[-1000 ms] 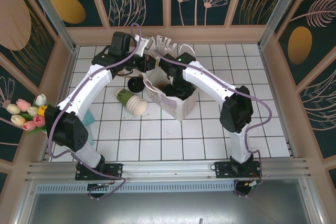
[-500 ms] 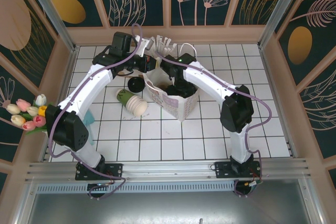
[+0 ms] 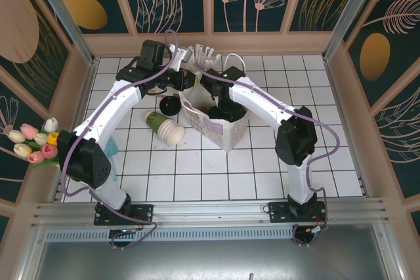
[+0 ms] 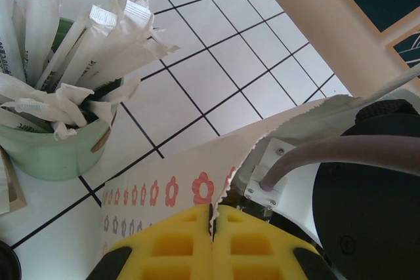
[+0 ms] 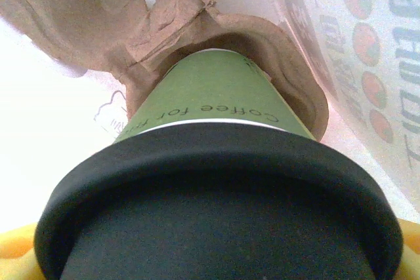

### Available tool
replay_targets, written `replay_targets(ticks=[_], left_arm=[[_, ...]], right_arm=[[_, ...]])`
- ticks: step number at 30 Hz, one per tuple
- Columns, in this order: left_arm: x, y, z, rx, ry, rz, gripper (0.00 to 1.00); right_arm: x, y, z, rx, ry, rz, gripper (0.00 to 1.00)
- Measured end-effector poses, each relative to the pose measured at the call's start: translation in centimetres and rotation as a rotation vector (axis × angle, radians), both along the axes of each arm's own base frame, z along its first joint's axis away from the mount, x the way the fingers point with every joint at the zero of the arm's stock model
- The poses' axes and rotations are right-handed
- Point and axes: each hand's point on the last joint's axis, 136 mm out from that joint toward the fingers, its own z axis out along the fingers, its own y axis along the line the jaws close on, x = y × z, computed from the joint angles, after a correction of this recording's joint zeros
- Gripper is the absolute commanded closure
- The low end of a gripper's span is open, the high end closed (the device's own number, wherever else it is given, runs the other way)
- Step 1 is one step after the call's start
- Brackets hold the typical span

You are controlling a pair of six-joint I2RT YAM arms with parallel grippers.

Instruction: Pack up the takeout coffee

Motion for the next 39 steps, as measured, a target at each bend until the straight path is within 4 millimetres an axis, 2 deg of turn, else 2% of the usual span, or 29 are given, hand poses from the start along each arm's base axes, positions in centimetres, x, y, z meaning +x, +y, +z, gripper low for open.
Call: replay_targets(ticks=[22,39], left_arm=[[0.1,0.0,-0.2,0.001,0.004,0.0,1.0],[0.0,0.0,-0.3,0.003,0.008,0.0,1.0]], right_arm=[[0.4,-0.4,-0.1,-0.014,-0.008,0.012,0.51],[0.6,-0.6,-3.2,-0.046,0.024,0.048,0.52]])
